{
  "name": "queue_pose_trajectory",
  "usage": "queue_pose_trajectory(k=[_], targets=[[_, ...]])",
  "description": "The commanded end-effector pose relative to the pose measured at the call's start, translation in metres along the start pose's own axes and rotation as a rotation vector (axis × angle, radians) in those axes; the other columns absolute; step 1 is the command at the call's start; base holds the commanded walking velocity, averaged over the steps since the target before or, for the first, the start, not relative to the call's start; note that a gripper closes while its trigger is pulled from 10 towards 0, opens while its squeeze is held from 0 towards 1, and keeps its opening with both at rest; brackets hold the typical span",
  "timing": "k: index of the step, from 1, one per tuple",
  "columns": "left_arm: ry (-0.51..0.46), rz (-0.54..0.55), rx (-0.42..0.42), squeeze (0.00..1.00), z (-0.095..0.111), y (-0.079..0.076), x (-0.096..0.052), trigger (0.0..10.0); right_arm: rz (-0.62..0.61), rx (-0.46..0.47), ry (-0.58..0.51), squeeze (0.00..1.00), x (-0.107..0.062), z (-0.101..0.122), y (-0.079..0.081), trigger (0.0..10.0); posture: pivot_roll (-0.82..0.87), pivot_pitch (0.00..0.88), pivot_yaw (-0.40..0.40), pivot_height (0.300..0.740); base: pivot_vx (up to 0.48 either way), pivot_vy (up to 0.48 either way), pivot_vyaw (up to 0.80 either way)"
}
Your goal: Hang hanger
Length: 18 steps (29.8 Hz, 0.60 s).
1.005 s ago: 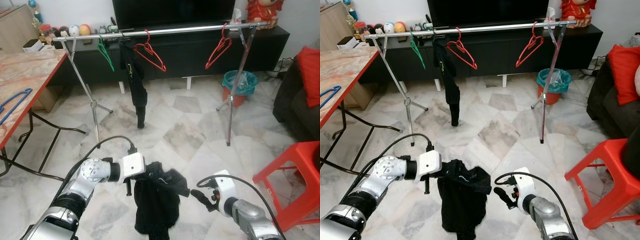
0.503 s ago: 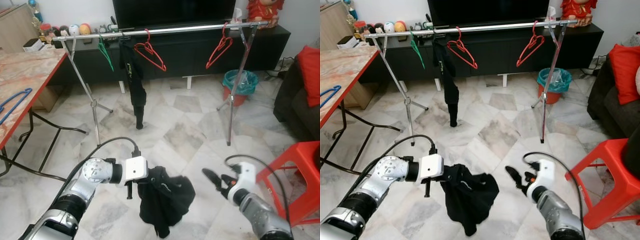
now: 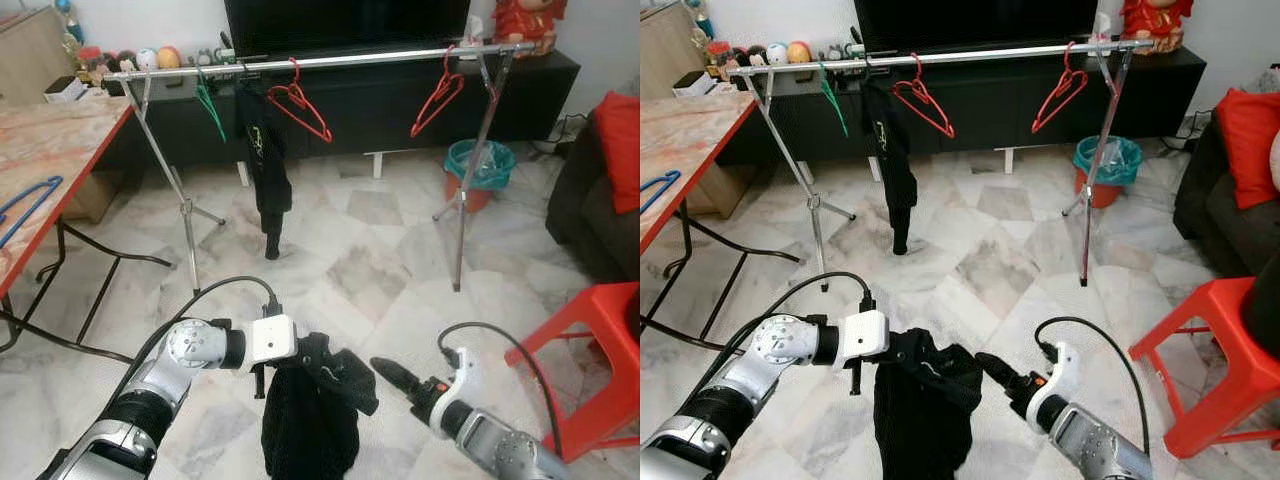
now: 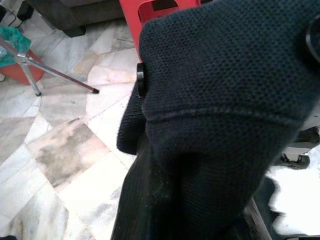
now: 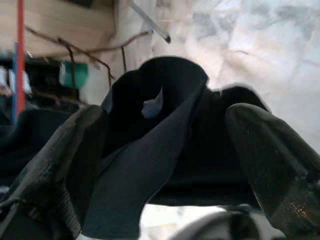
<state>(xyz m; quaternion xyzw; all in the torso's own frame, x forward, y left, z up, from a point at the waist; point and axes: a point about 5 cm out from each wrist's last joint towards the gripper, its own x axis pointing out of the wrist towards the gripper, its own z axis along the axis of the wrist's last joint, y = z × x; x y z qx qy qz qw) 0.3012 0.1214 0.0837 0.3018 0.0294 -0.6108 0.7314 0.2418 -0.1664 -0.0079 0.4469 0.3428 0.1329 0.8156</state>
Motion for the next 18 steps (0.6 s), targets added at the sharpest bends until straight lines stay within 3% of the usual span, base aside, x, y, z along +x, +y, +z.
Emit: queue_pose_trajectory(k=[1, 9, 12, 13, 15, 18], targets=[[-0.018, 0.021, 0.018, 0.00, 0.005, 0.004, -0.002, 10.0, -0.020, 0.047, -0.022, 0.00, -0.001, -0.002, -0.005, 10.0, -0.07, 0.000, 0.060, 0.740, 0.000, 0.000, 0.00], [-0.021, 0.028, 0.011, 0.00, 0.006, 0.007, -0.001, 10.0, -0.005, 0.153, -0.029, 0.00, 0.002, -0.002, -0.005, 10.0, -0.07, 0.000, 0.061, 0.740, 0.000, 0.000, 0.00], [-0.017, 0.045, 0.020, 0.00, 0.006, 0.008, 0.000, 10.0, -0.018, 0.096, -0.036, 0.00, 0.003, 0.001, -0.006, 10.0, -0.06, 0.000, 0.060, 0.740, 0.000, 0.000, 0.00], [-0.012, 0.050, 0.023, 0.00, 0.006, 0.008, 0.001, 10.0, -0.050, -0.034, -0.037, 0.00, 0.003, 0.002, -0.008, 10.0, -0.06, 0.000, 0.060, 0.740, 0.000, 0.000, 0.00], [-0.009, 0.053, 0.023, 0.00, 0.006, 0.008, 0.001, 10.0, -0.091, -0.152, -0.039, 0.00, 0.002, 0.003, -0.010, 10.0, -0.07, 0.000, 0.062, 0.740, 0.000, 0.000, 0.00], [-0.003, 0.049, 0.018, 0.00, 0.005, 0.007, 0.004, 10.0, -0.123, -0.189, 0.002, 0.00, -0.001, 0.000, -0.015, 10.0, -0.07, 0.000, 0.062, 0.740, 0.000, 0.000, 0.00]])
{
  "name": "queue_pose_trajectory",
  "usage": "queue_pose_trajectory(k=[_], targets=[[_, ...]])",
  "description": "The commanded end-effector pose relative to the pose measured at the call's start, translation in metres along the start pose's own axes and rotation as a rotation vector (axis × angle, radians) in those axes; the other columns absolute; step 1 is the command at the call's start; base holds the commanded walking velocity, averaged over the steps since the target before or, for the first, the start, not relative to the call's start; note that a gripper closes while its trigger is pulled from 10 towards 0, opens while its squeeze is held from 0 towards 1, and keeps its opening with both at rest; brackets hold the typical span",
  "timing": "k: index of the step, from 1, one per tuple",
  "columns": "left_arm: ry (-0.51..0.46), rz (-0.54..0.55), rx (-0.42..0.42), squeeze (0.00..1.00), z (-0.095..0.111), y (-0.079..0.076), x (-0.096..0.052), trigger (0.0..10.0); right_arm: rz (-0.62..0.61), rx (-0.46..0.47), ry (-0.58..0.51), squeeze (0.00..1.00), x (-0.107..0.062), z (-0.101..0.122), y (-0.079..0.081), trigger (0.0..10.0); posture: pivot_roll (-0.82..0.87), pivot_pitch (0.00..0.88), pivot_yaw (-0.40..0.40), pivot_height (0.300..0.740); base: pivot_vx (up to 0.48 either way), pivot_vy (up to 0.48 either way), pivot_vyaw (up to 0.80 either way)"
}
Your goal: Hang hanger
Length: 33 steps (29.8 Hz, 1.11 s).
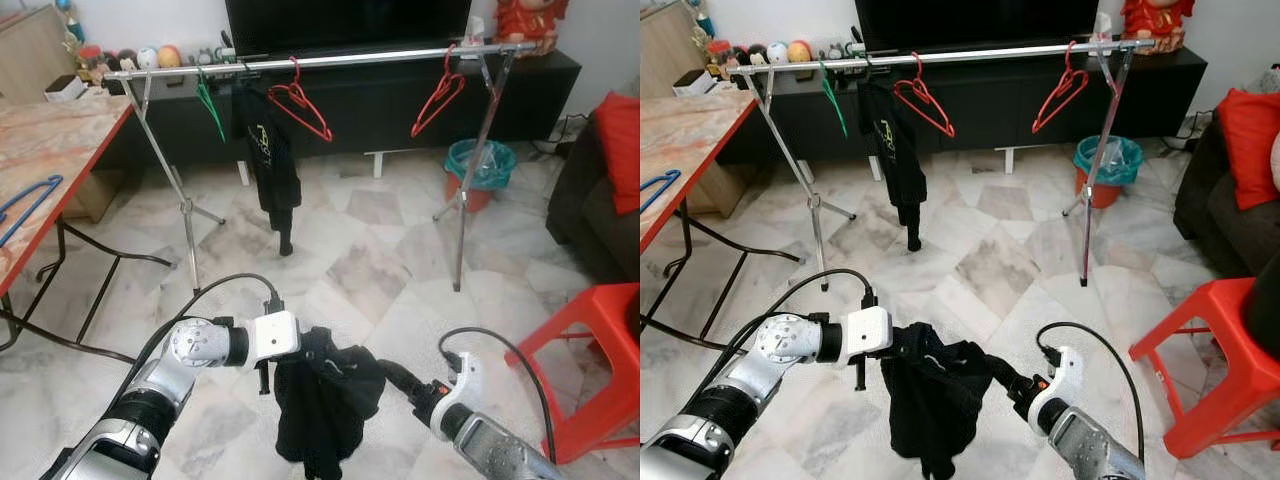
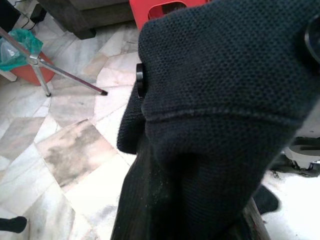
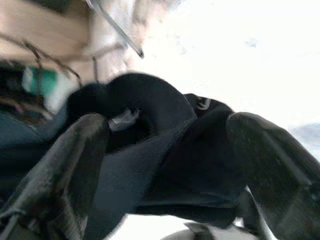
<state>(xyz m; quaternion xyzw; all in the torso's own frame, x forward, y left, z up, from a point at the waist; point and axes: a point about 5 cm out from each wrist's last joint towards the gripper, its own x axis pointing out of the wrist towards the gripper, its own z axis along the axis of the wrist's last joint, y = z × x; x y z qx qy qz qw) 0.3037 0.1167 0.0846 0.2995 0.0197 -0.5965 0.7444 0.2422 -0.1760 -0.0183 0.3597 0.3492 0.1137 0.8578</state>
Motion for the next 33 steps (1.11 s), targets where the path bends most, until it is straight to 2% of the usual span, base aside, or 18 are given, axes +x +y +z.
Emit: queue_pose_trajectory(k=[1, 2, 3, 7, 9, 10, 11, 16, 18, 19, 20, 21, 24, 27, 33], targets=[[0.010, 0.005, 0.018, 0.00, 0.002, 0.005, 0.000, 10.0, -0.009, -0.018, 0.014, 0.91, -0.001, -0.002, -0.002, 10.0, -0.07, 0.000, 0.062, 0.740, 0.000, 0.000, 0.00], [0.012, 0.004, 0.018, 0.00, 0.002, 0.005, 0.000, 10.0, -0.004, -0.012, 0.014, 0.91, -0.002, -0.002, -0.002, 10.0, -0.07, 0.000, 0.062, 0.740, 0.000, 0.000, 0.00], [0.017, 0.004, 0.017, 0.00, 0.001, 0.005, 0.000, 10.0, 0.019, 0.004, 0.019, 1.00, -0.003, -0.003, -0.002, 10.0, -0.07, 0.000, 0.063, 0.740, 0.000, 0.000, 0.00], [0.021, 0.002, 0.013, 0.00, 0.000, 0.005, -0.001, 10.0, 0.043, 0.121, 0.006, 1.00, -0.004, -0.001, -0.002, 10.0, -0.07, 0.000, 0.064, 0.740, 0.000, 0.000, 0.00], [0.023, -0.001, 0.013, 0.00, 0.000, 0.004, 0.000, 10.0, 0.076, 0.224, -0.040, 1.00, -0.004, 0.005, 0.000, 10.0, -0.07, 0.000, 0.065, 0.740, 0.000, 0.000, 0.00], [0.023, -0.001, 0.013, 0.00, 0.000, 0.004, 0.000, 10.0, 0.076, 0.224, -0.040, 1.00, -0.004, 0.005, 0.000, 10.0, -0.07, 0.000, 0.065, 0.740, 0.000, 0.000, 0.00], [0.022, -0.001, 0.013, 0.00, 0.000, 0.004, 0.001, 10.0, 0.097, 0.267, -0.068, 1.00, -0.003, 0.008, 0.002, 10.0, -0.07, 0.000, 0.065, 0.740, 0.000, 0.000, 0.00], [0.020, -0.001, 0.015, 0.00, 0.001, 0.004, 0.002, 10.0, 0.132, 0.268, -0.078, 1.00, 0.000, 0.007, 0.006, 10.0, -0.07, 0.000, 0.066, 0.740, 0.000, 0.000, 0.00], [0.020, -0.002, 0.016, 0.00, 0.002, 0.005, 0.002, 10.0, 0.129, 0.254, -0.053, 1.00, 0.002, 0.004, 0.009, 10.0, -0.07, 0.000, 0.065, 0.740, 0.000, 0.000, 0.00], [0.019, 0.001, 0.017, 0.00, 0.002, 0.005, 0.003, 10.0, 0.112, 0.248, -0.022, 0.96, 0.005, 0.000, 0.009, 10.0, -0.07, 0.000, 0.064, 0.740, 0.000, 0.000, 0.00], [0.019, 0.001, 0.017, 0.00, 0.002, 0.005, 0.003, 10.0, 0.108, 0.247, -0.015, 0.96, 0.005, -0.002, 0.010, 10.0, -0.07, 0.000, 0.064, 0.740, 0.000, 0.000, 0.00], [0.020, 0.002, 0.016, 0.00, 0.002, 0.006, 0.003, 10.0, 0.118, 0.260, -0.002, 0.00, 0.006, -0.003, 0.011, 10.0, -0.07, 0.000, 0.064, 0.740, 0.000, 0.000, 0.00], [0.020, 0.001, 0.014, 0.00, 0.002, 0.006, 0.003, 10.0, 0.192, 0.272, 0.025, 0.00, 0.008, -0.005, 0.021, 10.0, -0.07, 0.000, 0.061, 0.740, 0.000, 0.000, 0.00], [0.018, -0.009, 0.005, 0.00, 0.003, 0.005, 0.003, 10.0, 0.189, 0.286, 0.059, 0.00, 0.009, -0.008, 0.022, 10.0, -0.07, 0.000, 0.059, 0.740, 0.000, 0.000, 0.00], [-0.007, -0.065, -0.011, 0.00, 0.009, 0.005, 0.003, 10.0, 0.196, 0.313, 0.041, 0.00, 0.010, -0.006, 0.022, 10.0, -0.07, 0.000, 0.057, 0.740, 0.000, 0.000, 0.00]])
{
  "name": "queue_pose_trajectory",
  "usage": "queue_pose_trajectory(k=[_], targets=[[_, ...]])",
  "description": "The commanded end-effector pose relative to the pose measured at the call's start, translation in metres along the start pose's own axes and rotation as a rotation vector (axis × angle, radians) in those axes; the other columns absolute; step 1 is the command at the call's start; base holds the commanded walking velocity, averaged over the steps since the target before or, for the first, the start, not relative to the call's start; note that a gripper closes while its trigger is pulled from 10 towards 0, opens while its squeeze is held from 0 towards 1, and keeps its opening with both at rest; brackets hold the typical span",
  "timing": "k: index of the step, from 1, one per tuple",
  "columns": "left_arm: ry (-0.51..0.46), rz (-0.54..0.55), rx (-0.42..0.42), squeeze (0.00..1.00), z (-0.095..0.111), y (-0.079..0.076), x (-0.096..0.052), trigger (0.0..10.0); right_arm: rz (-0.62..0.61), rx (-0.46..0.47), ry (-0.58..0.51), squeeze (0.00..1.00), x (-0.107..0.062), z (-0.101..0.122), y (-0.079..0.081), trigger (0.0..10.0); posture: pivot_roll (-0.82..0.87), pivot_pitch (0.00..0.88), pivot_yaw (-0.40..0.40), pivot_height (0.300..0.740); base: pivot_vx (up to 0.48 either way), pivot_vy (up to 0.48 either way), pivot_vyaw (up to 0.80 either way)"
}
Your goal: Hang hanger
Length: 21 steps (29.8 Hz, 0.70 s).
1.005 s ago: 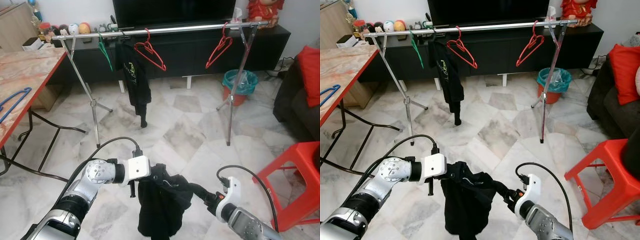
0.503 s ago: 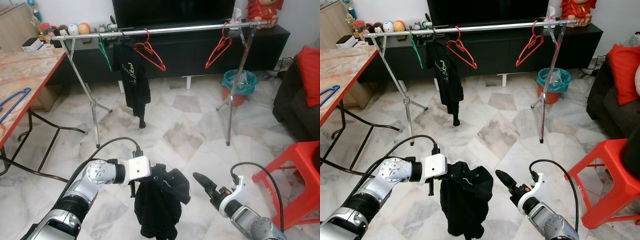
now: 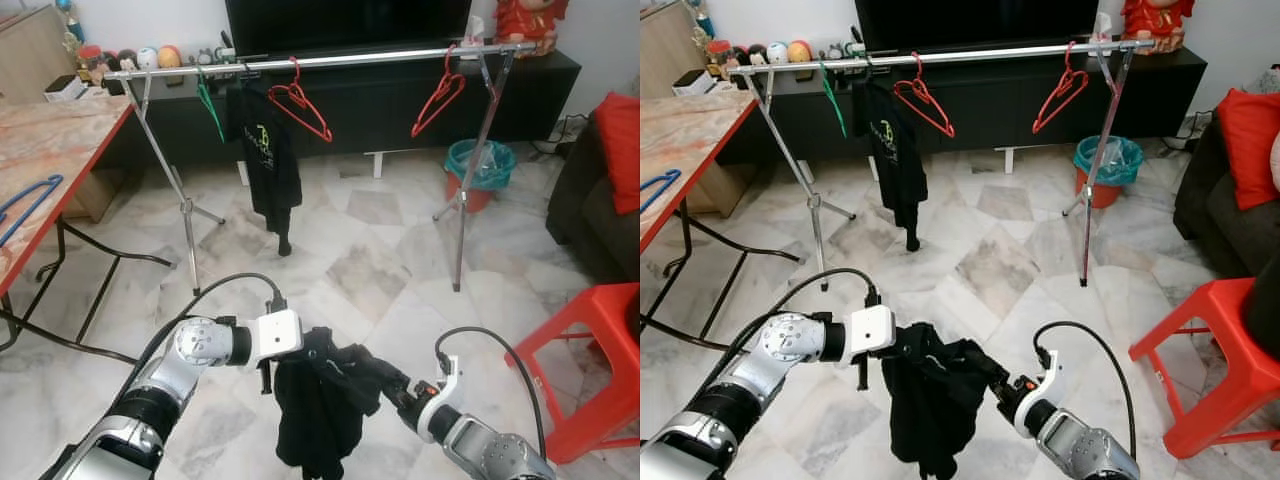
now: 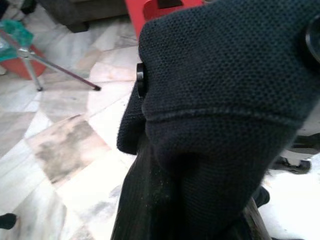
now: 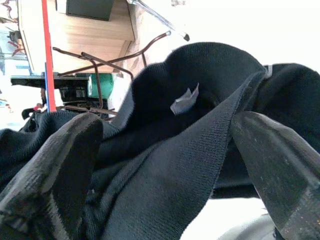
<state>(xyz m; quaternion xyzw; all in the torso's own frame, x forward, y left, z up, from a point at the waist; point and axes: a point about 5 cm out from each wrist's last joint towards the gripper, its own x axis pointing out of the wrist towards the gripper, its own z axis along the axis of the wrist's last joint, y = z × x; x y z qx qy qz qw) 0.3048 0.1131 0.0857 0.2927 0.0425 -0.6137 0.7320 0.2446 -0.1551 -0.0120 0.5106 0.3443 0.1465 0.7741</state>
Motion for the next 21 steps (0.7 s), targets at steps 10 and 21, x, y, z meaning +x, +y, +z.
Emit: queue_pose_trajectory(k=[10, 21], targets=[[-0.042, -0.061, 0.016, 0.00, 0.0163, 0.0055, -0.0020, 10.0, 0.027, 0.067, -0.001, 0.00, 0.0050, -0.0008, 0.0040, 10.0, -0.06, 0.000, 0.054, 0.740, 0.000, 0.000, 0.00], [-0.042, -0.061, 0.016, 0.00, 0.0163, 0.0055, -0.0020, 10.0, 0.027, 0.067, -0.001, 0.00, 0.0050, -0.0008, 0.0040, 10.0, -0.06, 0.000, 0.054, 0.740, 0.000, 0.000, 0.00]])
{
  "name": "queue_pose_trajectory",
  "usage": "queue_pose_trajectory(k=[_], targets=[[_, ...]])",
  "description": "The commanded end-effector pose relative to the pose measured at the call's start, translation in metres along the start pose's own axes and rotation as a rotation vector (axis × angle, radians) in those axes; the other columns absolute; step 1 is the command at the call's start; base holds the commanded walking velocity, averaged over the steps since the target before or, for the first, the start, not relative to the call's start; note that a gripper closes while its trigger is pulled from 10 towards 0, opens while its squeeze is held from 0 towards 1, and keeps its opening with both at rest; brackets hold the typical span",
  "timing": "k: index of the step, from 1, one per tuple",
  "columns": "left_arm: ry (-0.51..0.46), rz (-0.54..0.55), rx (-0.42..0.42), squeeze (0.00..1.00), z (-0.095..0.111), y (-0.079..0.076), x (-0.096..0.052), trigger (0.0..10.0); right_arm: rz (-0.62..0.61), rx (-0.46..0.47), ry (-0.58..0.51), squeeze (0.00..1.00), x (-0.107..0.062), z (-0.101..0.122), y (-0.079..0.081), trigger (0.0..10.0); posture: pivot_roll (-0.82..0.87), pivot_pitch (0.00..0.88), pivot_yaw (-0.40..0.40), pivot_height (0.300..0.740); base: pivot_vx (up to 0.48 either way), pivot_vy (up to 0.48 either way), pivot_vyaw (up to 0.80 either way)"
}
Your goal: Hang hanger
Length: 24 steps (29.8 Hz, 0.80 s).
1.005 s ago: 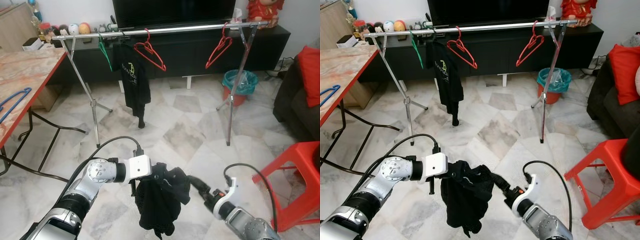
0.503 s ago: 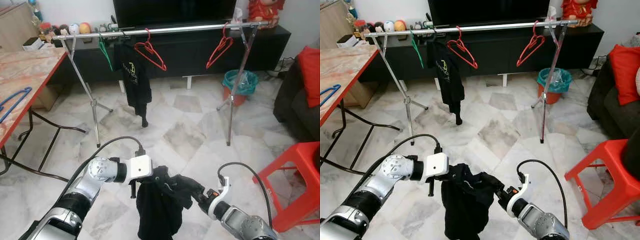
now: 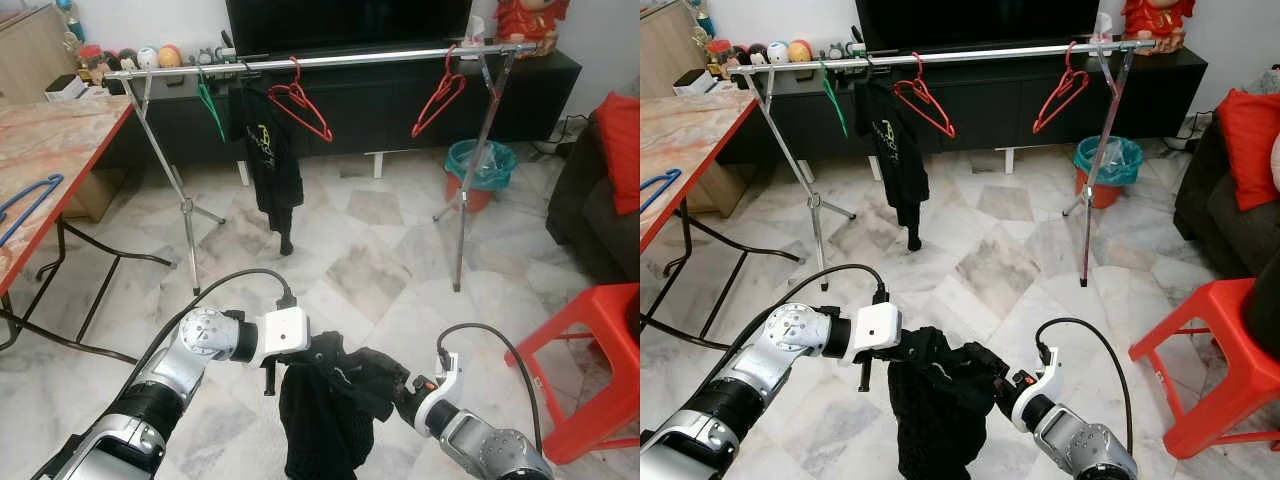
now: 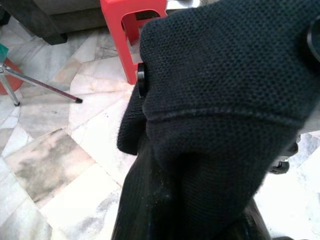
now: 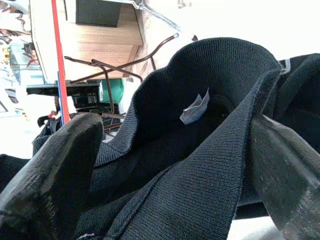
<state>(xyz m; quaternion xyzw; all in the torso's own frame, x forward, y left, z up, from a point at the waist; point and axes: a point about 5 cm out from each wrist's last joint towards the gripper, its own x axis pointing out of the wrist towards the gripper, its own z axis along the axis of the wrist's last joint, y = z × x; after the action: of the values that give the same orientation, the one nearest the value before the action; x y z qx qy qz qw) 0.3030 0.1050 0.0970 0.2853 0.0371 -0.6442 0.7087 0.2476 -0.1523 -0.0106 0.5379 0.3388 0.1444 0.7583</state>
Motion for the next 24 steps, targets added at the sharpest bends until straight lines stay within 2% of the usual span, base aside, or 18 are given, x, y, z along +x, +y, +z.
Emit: queue_pose_trajectory(k=[1, 19, 20, 21, 23, 24], targets=[[-0.009, 0.010, 0.005, 0.00, 0.003, 0.003, -0.004, 10.0, 0.001, 0.009, 0.007, 0.00, 0.002, -0.001, 0.001, 10.0, -0.06, 0.000, 0.054, 0.740, 0.000, 0.000, 0.00], [-0.009, 0.010, 0.005, 0.00, 0.003, 0.003, -0.004, 10.0, 0.001, 0.009, 0.007, 0.00, 0.002, -0.001, 0.001, 10.0, -0.06, 0.000, 0.054, 0.740, 0.000, 0.000, 0.00], [-0.010, 0.001, -0.001, 0.00, 0.004, 0.003, -0.005, 10.0, 0.002, 0.017, 0.015, 0.00, 0.002, -0.002, 0.001, 10.0, -0.06, 0.000, 0.054, 0.740, 0.000, 0.000, 0.00], [-0.016, 0.018, -0.003, 0.00, 0.007, 0.005, -0.004, 10.0, -0.044, 0.073, -0.013, 0.00, 0.000, -0.005, -0.008, 10.0, -0.06, 0.000, 0.049, 0.740, 0.000, 0.000, 0.00], [-0.016, 0.018, -0.003, 0.00, 0.007, 0.005, -0.004, 10.0, -0.044, 0.073, -0.013, 0.00, 0.000, -0.005, -0.008, 10.0, -0.06, 0.000, 0.049, 0.740, 0.000, 0.000, 0.00], [-0.020, 0.032, -0.004, 0.00, 0.008, 0.007, -0.003, 10.0, -0.079, 0.115, -0.034, 0.00, -0.001, -0.009, -0.014, 10.0, -0.06, 0.000, 0.049, 0.740, 0.000, 0.000, 0.00]])
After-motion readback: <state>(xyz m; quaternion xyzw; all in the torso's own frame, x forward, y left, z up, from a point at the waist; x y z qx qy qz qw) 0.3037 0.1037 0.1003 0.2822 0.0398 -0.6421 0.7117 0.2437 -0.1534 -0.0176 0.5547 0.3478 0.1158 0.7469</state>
